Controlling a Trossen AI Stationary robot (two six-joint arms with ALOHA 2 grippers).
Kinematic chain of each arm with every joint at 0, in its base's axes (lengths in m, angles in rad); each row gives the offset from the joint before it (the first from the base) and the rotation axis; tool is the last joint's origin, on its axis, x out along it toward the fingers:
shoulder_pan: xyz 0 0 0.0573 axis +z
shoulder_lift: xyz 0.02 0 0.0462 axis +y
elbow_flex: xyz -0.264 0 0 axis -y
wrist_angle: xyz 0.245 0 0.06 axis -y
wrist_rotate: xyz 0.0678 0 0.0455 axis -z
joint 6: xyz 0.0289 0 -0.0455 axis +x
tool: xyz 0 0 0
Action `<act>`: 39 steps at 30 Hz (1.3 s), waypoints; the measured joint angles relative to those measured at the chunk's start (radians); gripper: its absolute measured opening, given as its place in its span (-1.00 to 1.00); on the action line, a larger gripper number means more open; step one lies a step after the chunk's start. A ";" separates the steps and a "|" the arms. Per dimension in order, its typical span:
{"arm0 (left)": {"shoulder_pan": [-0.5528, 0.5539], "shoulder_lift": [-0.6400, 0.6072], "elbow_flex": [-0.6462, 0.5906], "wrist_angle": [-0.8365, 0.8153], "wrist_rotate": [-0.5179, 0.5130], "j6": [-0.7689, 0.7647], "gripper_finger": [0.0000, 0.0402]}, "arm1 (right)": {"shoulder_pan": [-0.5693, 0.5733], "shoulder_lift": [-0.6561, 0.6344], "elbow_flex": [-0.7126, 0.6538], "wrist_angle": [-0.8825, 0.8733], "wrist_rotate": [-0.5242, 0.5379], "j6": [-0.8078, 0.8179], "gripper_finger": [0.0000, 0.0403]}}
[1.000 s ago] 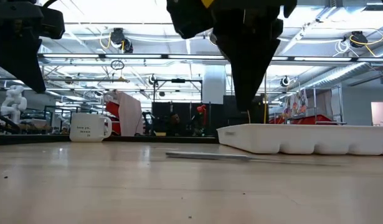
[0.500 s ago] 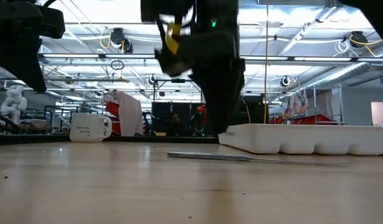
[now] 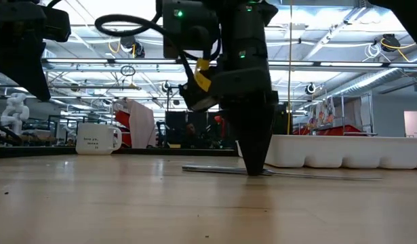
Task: Sort silverware
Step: Put the silver table knife into the silverware tray
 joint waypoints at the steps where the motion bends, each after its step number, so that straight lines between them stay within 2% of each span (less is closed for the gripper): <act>1: 0.000 0.000 0.000 0.000 0.000 0.002 -0.92 | 0.004 -0.002 -0.010 0.011 0.010 -0.003 0.12; 3: 0.000 0.000 0.000 -0.002 -0.001 0.006 -0.92 | 0.005 -0.006 -0.038 0.037 0.014 -0.007 0.08; 5: 0.000 0.000 0.000 -0.002 -0.003 0.005 -0.92 | 0.003 -0.008 -0.082 0.076 0.000 0.001 -0.05; 9: 0.000 0.000 0.000 -0.003 -0.003 0.005 -0.92 | 0.001 -0.019 -0.164 0.153 -0.057 -0.004 -0.49; 12: 0.000 0.000 0.000 -0.003 -0.003 0.005 -0.92 | 0.004 -0.021 -0.173 0.157 -0.067 -0.014 -0.86; 13: 0.000 0.000 0.000 -0.003 -0.003 0.005 -0.92 | 0.005 -0.021 -0.173 0.157 -0.067 -0.016 -0.92; 19: 0.000 0.000 0.000 -0.003 -0.003 0.005 -0.92 | 0.005 -0.008 -0.101 0.105 -0.053 -0.021 -0.98; 26: 0.000 0.000 0.000 -0.003 -0.003 0.005 -0.92 | 0.012 0.012 0.048 -0.030 0.012 -0.042 -1.00; 32: 0.000 0.000 0.000 -0.002 -0.003 0.004 -0.92 | 0.021 0.006 0.152 -0.053 0.022 -0.060 -1.00; 39: 0.000 0.000 0.000 -0.002 -0.003 0.004 -0.92 | 0.049 -0.046 0.200 -0.231 0.111 -0.184 -1.00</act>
